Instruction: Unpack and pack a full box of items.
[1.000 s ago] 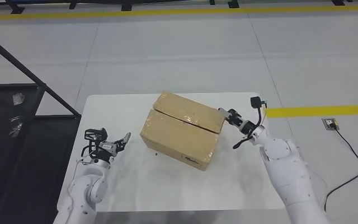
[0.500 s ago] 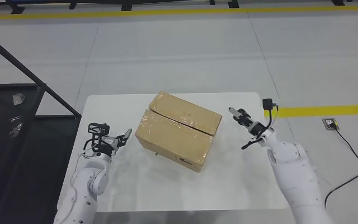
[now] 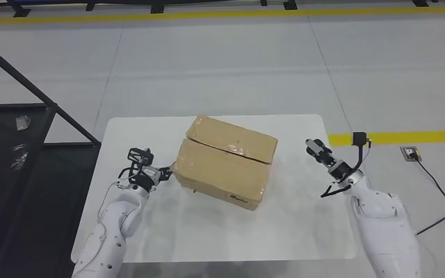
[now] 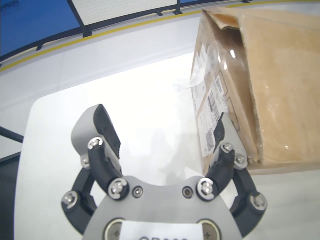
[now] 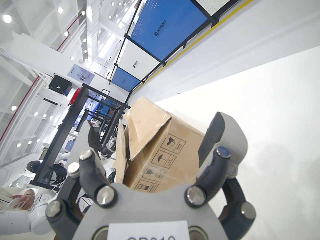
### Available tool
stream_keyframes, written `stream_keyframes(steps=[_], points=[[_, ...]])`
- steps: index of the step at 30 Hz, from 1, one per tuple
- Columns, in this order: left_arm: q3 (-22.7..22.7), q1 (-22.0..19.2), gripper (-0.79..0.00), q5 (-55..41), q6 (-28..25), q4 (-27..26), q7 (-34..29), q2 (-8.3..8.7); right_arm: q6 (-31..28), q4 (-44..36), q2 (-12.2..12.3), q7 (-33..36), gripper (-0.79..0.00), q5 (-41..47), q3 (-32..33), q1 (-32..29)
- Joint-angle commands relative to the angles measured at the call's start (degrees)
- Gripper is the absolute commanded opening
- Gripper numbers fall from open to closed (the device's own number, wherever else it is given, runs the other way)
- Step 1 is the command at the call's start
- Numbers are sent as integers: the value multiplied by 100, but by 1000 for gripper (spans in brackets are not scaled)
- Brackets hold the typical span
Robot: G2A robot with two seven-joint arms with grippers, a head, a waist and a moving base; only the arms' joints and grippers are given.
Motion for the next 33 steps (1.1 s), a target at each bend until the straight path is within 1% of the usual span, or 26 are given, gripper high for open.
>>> stream_keyframes(steps=[1,5,9,15,23,25,29,30,31,32,33], points=[[-15,49,0,78,-168,-28,89,21,25,-26,13,12,0,34,-22,-27],[-7,191,0,188,-381,-152,243,47,37,-23,35,12,0,80,-73,-24],[10,365,0,256,-474,-325,316,63,30,-17,63,31,0,125,-95,5],[138,613,0,434,-552,-593,347,71,-10,-11,108,39,0,221,-99,-7],[365,834,0,604,-554,-873,393,56,-109,61,171,13,0,369,-72,-59],[342,897,0,729,-449,-921,406,67,-127,67,189,-5,0,393,-53,-90],[225,980,0,1064,113,-858,421,86,-157,59,219,-14,0,442,-32,-150],[188,940,0,1234,354,-738,372,91,-161,48,230,-27,0,454,-26,-172],[194,906,0,1339,465,-656,358,90,-164,41,234,-31,0,457,-26,-183],[230,818,0,1383,564,-466,395,77,-161,28,245,-31,0,458,-25,-203],[261,729,0,1314,538,-305,425,62,-162,9,253,-38,0,457,-23,-220]])
